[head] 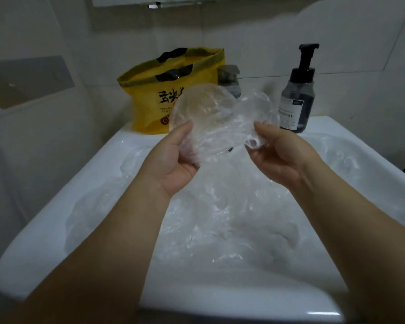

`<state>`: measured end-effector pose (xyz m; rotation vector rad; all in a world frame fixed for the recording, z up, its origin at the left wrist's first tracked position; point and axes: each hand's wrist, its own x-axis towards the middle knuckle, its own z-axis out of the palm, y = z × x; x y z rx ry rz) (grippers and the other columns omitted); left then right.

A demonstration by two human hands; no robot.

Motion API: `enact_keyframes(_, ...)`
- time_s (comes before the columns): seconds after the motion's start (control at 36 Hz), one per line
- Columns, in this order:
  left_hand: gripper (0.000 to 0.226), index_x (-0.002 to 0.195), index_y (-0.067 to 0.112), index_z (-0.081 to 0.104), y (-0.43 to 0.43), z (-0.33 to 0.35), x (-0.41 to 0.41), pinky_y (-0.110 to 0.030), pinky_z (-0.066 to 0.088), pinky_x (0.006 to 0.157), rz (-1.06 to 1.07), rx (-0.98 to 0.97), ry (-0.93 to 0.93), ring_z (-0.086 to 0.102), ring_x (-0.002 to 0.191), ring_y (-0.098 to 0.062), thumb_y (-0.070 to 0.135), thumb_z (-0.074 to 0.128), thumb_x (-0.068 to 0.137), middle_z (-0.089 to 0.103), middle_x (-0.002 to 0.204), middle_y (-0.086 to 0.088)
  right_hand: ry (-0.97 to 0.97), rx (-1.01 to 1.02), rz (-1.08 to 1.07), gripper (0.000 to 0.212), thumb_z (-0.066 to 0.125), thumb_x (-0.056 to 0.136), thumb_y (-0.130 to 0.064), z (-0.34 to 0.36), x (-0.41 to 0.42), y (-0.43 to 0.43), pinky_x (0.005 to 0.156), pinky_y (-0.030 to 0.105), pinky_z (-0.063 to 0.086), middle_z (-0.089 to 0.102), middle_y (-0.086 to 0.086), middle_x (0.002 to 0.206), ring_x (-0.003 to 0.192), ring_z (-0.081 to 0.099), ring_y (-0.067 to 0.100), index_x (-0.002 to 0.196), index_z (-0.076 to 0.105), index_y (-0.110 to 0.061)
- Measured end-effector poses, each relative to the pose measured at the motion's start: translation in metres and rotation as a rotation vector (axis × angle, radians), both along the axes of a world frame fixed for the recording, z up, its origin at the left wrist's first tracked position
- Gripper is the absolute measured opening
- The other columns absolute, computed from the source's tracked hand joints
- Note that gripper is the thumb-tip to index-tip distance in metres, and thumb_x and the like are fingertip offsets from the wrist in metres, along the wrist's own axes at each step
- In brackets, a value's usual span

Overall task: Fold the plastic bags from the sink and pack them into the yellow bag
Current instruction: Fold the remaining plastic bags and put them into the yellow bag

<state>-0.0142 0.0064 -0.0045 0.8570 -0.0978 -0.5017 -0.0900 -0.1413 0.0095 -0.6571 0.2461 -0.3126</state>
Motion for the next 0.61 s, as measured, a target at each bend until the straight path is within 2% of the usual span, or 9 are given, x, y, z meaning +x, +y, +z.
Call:
enact_keyframes(0.03, 0.020, 0.109, 0.010, 0.066, 0.000, 0.000, -0.001, -0.020, 0.053, 0.051, -0.007, 0.030, -0.021, 0.069, 0.083, -0.016, 0.014, 0.062, 0.090, 0.075, 0.093, -0.007, -0.009, 0.027, 0.003, 0.014, 0.050, 0.093, 0.005, 0.001, -0.002, 0.000, 0.074, 0.029, 0.057, 0.069, 0.013, 0.070, 0.076, 0.068, 0.021, 0.083, 0.053, -0.004)
enact_keyframes(0.08, 0.017, 0.103, 0.011, 0.067, -0.002, -0.001, -0.003, -0.029, 0.060, 0.071, -0.035, 0.096, -0.076, 0.072, 0.084, -0.018, 0.012, 0.063, 0.087, 0.075, 0.094, -0.007, -0.008, 0.029, 0.008, 0.015, 0.047, 0.095, 0.003, 0.002, -0.003, 0.000, 0.063, 0.026, 0.056, 0.068, 0.012, 0.059, 0.060, 0.066, 0.018, 0.083, 0.052, -0.004)
enact_keyframes(0.14, 0.030, 0.109, 0.013, 0.067, -0.001, -0.004, -0.003, -0.034, 0.051, 0.095, -0.083, 0.179, -0.130, 0.069, 0.095, -0.019, 0.018, 0.069, 0.080, 0.072, 0.111, -0.008, 0.005, -0.007, 0.013, 0.016, 0.046, 0.096, 0.000, 0.002, -0.003, -0.001, 0.066, 0.027, 0.054, 0.067, 0.010, 0.060, 0.058, 0.063, 0.016, 0.083, 0.052, -0.006)
enact_keyframes(0.22, 0.057, 0.123, 0.016, 0.065, 0.000, -0.005, -0.003, -0.037, 0.039, 0.108, -0.203, 0.281, -0.152, 0.065, 0.109, -0.023, 0.032, 0.072, 0.068, 0.068, 0.122, -0.007, -0.014, -0.062, 0.072, 0.032, 0.047, 0.098, -0.008, 0.001, -0.002, -0.005, 0.072, 0.025, 0.050, 0.069, 0.008, 0.067, 0.065, 0.063, 0.015, 0.072, 0.065, -0.006)
enact_keyframes(0.28, 0.056, 0.121, 0.017, 0.065, 0.001, -0.006, -0.003, -0.039, 0.044, 0.106, -0.245, 0.318, -0.148, 0.065, 0.112, -0.024, 0.033, 0.071, 0.068, 0.070, 0.118, -0.006, -0.019, -0.134, 0.118, 0.044, 0.048, 0.099, -0.014, 0.000, -0.003, -0.004, 0.074, 0.028, 0.056, 0.072, 0.008, 0.072, 0.068, 0.069, 0.017, 0.063, 0.073, -0.007)
enact_keyframes(0.36, 0.032, 0.110, 0.017, 0.068, 0.001, -0.003, -0.004, -0.034, 0.054, 0.092, -0.186, 0.313, -0.146, 0.069, 0.099, -0.021, 0.028, 0.068, 0.080, 0.072, 0.109, -0.005, -0.016, -0.183, 0.110, 0.055, 0.047, 0.099, -0.020, 0.001, -0.007, -0.003, 0.055, 0.025, 0.058, 0.072, 0.003, 0.064, 0.055, 0.069, 0.014, 0.051, 0.073, -0.012)
enact_keyframes(0.44, 0.040, 0.124, 0.014, 0.065, 0.004, -0.002, 0.000, -0.043, 0.048, 0.101, -0.107, 0.224, -0.127, 0.064, 0.113, -0.025, 0.024, 0.066, 0.085, 0.067, 0.123, -0.008, 0.006, -0.180, 0.071, 0.060, 0.050, 0.098, -0.022, 0.001, -0.007, -0.004, 0.074, 0.033, 0.055, 0.072, 0.003, 0.065, 0.058, 0.070, 0.015, 0.042, 0.070, -0.015)
enact_keyframes(0.56, 0.033, 0.109, 0.015, 0.069, 0.010, 0.002, 0.003, -0.036, 0.054, 0.086, -0.114, 0.004, -0.121, 0.068, 0.100, -0.022, 0.020, 0.060, 0.078, 0.070, 0.112, -0.006, 0.087, -0.154, -0.009, 0.024, 0.054, 0.097, -0.021, -0.001, -0.002, -0.007, 0.083, 0.040, 0.055, 0.073, 0.007, 0.070, 0.069, 0.071, 0.021, 0.076, 0.063, -0.013)
enact_keyframes(0.61, 0.045, 0.119, 0.010, 0.065, 0.013, 0.003, 0.004, -0.030, 0.058, 0.078, -0.149, -0.084, -0.098, 0.068, 0.095, -0.021, 0.021, 0.059, 0.076, 0.067, 0.114, -0.007, 0.104, -0.172, -0.014, 0.018, 0.056, 0.096, -0.023, -0.001, -0.001, -0.007, 0.084, 0.043, 0.056, 0.075, 0.008, 0.078, 0.080, 0.072, 0.025, 0.082, 0.062, -0.014)
